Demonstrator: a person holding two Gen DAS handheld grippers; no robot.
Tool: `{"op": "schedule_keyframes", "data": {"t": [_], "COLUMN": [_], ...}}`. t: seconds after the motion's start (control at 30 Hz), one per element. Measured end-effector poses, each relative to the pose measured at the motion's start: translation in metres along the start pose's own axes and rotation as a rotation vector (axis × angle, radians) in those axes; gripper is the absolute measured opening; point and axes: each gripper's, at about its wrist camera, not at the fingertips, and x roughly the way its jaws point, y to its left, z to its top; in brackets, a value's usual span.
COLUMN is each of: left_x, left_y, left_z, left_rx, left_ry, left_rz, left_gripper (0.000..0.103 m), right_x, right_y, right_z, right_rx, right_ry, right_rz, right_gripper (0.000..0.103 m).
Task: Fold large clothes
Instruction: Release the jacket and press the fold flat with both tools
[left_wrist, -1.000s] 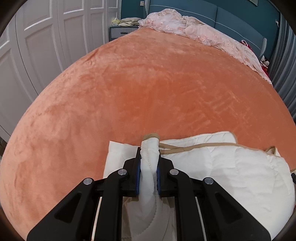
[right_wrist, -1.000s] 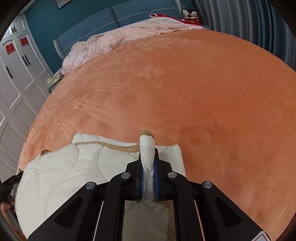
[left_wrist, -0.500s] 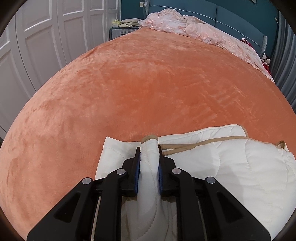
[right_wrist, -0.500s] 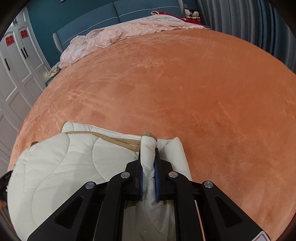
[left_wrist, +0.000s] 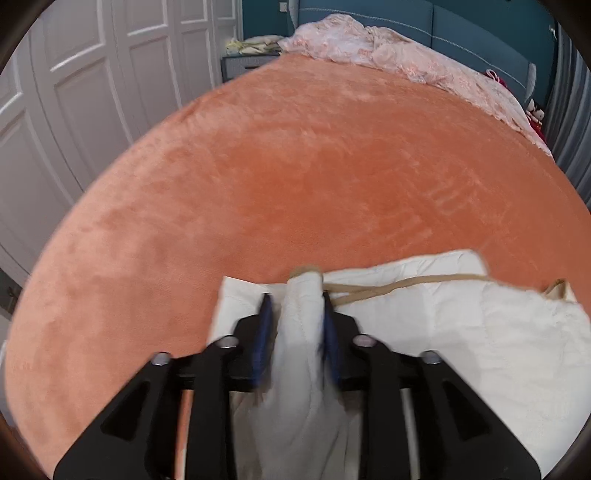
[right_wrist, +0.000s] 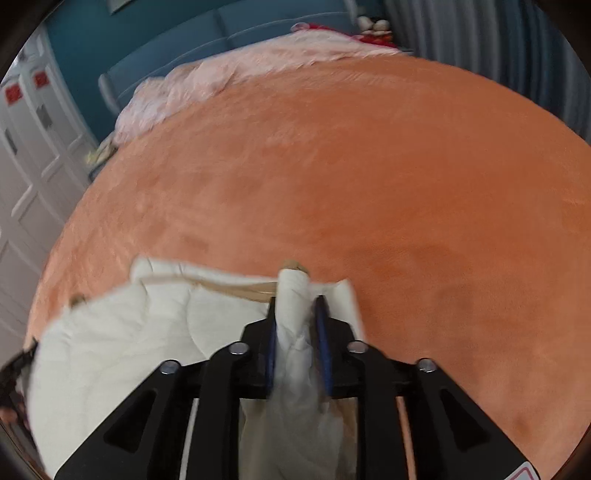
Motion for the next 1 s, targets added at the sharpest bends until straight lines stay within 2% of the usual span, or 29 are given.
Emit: {"op": "schedule_keyframes", "data": {"t": [0.03,0.13,0.2,0.23,0.33,0.47,0.7,1.0], "left_x": [-0.015,-0.053,-0.072,-0.081,-0.088,-0.065,-0.008,0.017], "left_y": [0.002,-0.001,-0.014,-0.026,-0.065,-0.112,-0.141,-0.141], "left_z": [0.002,0.008,0.012,0.013,0.011,0.003,-0.016,-0.031], "left_rx": [-0.011,-0.008,0.020,0.038,0.105,0.173,0.200,0.181], "left_ry": [-0.019,-0.071,-0.090,-0.095,-0.071,0.003,0.081,0.054], "left_rz": [-0.012,-0.052,-0.085,-0.125,-0.216,-0.279,-0.239,-0.231], "left_gripper": [0.050,0.051,0.050,0.050,0.050,0.048,0.046,0.046], "right_x": [-0.010,-0.039,-0.042,-0.041,-0.027,0.000,0.046,0.073], "right_y": [0.000,0.020,0.046,0.060,0.103,0.138,0.143,0.139], "right_z": [0.003,0.010,0.009,0.007,-0.005,-0.022,-0.035,-0.049], "right_rx": [0.006,-0.048,-0.116,-0.148,-0.221,-0.294,-0.296,-0.283], "right_ry": [-0.023,-0.062,-0.031,-0.014,0.062,0.125,0.204,0.214], "right_rz": [0.001,0.044,0.086,0.109,0.202,0.213,0.167,0.151], "right_gripper": [0.025,0.027,0.025,0.021,0.018,0.014,0.012,0.010]}}
